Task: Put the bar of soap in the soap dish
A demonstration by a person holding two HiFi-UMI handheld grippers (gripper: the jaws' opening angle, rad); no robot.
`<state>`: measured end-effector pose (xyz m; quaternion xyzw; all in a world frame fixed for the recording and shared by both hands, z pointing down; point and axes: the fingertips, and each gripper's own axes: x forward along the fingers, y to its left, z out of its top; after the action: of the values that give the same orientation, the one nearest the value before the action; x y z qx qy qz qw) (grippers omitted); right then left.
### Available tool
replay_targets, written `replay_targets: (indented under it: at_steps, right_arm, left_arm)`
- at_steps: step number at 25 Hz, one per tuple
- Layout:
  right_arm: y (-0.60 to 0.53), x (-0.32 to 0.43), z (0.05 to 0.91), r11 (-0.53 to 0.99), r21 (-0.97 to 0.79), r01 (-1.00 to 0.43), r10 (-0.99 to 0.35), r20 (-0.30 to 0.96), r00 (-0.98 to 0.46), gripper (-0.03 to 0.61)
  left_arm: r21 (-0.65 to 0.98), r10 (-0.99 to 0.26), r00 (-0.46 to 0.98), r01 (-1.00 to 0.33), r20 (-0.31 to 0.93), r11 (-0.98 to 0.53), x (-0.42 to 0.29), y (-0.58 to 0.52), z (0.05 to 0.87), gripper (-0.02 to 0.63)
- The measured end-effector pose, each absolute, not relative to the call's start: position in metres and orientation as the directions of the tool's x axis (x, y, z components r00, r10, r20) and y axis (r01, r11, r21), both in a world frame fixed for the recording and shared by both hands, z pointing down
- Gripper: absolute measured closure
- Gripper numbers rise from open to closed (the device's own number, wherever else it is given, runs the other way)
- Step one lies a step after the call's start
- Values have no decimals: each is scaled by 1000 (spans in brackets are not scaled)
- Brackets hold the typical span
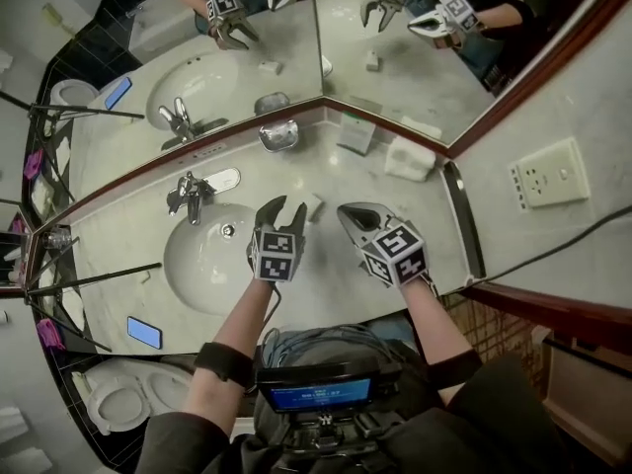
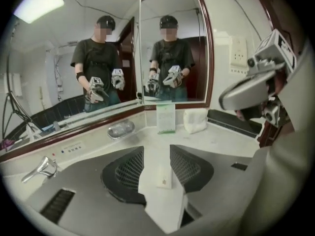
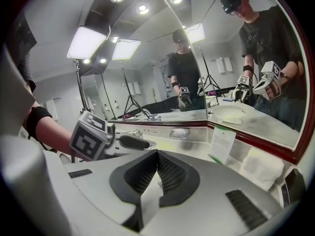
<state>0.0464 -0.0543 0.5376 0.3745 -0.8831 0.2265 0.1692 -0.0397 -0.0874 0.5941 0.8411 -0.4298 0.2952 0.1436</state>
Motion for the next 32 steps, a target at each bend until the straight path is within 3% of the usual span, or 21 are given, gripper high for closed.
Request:
replay_targets:
  at_steps: [6, 14, 23, 27, 28, 30, 32]
  right_arm:
    - [-58, 23, 526, 676, -254, -692, -546, 457, -702, 561]
    - [-50, 5, 518, 722, -241, -649, -517, 435, -737, 561]
    - [-43, 3, 527, 725, -239, -646, -507, 450, -735, 560]
    - [-48, 8, 547, 707, -171, -687, -531, 513, -674, 558]
    - [-49, 8, 555, 705, -155, -692, -529, 535, -659, 548]
    - [-51, 5, 576, 712, -143, -687, -499, 586, -638, 359]
    - [-51, -1, 600, 728, -131, -673, -455, 642, -617, 286]
  left_arm:
    - [4, -752, 440, -864, 490, -503, -69, -64, 516, 605]
    - [111, -813, 396, -915, 427, -387, -107, -33, 485, 611]
    - [103, -817, 378, -922, 435, -372, -118, -27, 492, 611]
    - [85, -817, 368, -925, 444, -370, -118, -29, 497, 611]
    - [87, -816, 367, -925, 446, -369, -118, -30, 498, 611]
    - [87, -815, 365, -926, 451, -367, -120, -32, 501, 611]
    - [88, -811, 362, -927, 459, -364, -122, -32, 504, 611]
